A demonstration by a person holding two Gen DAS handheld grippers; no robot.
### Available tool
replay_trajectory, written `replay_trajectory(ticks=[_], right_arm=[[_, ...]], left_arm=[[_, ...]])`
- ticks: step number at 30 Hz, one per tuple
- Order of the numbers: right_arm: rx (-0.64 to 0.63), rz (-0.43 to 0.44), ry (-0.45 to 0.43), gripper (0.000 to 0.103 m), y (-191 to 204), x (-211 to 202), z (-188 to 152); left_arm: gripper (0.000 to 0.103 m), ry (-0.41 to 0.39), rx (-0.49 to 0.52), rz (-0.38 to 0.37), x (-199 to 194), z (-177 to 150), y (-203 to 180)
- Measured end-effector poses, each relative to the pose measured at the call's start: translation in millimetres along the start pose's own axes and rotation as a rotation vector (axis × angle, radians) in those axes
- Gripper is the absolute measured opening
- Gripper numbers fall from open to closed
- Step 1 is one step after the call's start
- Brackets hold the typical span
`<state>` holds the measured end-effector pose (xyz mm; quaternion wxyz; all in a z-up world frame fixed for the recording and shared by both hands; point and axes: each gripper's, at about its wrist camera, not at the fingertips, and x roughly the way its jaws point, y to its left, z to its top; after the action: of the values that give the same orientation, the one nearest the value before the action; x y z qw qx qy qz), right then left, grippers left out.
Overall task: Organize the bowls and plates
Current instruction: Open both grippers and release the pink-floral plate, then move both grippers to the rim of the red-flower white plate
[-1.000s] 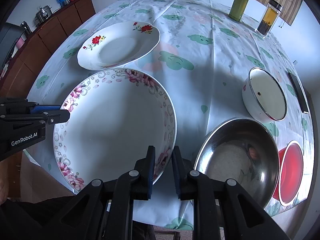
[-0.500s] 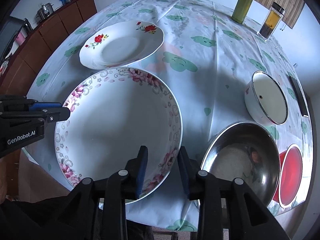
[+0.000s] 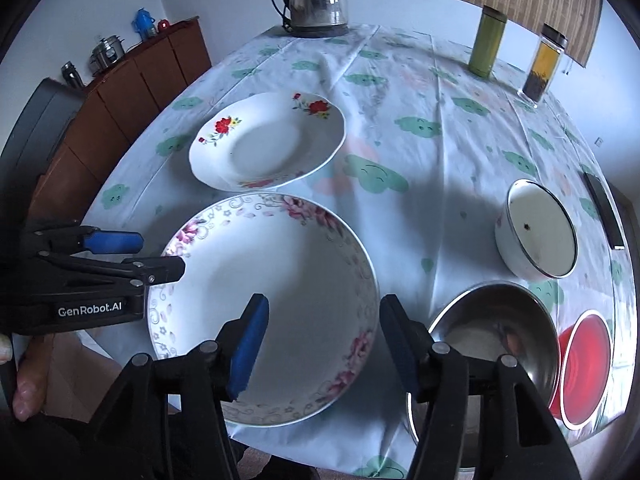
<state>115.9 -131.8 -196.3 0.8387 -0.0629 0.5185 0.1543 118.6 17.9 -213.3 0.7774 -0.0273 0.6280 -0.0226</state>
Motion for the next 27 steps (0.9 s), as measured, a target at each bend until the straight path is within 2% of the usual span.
replay_trajectory(ticks=[4,11,17,24,27], right_arm=[[0.004,0.001,0.004,0.060,1.1,2.8,2.2],[0.008,0.009,0.005,0.060,2.5,4.7,3.3],[0.044,0.031,0.011,0.061,-0.7,7.9,8.6],[0.108,0.102,0.004,0.061,-7.2,11.7,30.6],[0.118,0.102,-0.002,0.061,-8.1,14.3,40.5]], left_arm=[[0.058,0.008,-0.005,0.001,1.5,0.0,3.0],[0.065,0.000,-0.003,0.013,1.0,1.4,3.8],[0.066,-0.002,0.006,0.014,0.2,4.7,8.0],[0.066,-0.011,-0.016,0.002,-4.5,17.1,24.0],[0.066,-0.022,-0.033,0.010,-6.7,25.7,34.8]])
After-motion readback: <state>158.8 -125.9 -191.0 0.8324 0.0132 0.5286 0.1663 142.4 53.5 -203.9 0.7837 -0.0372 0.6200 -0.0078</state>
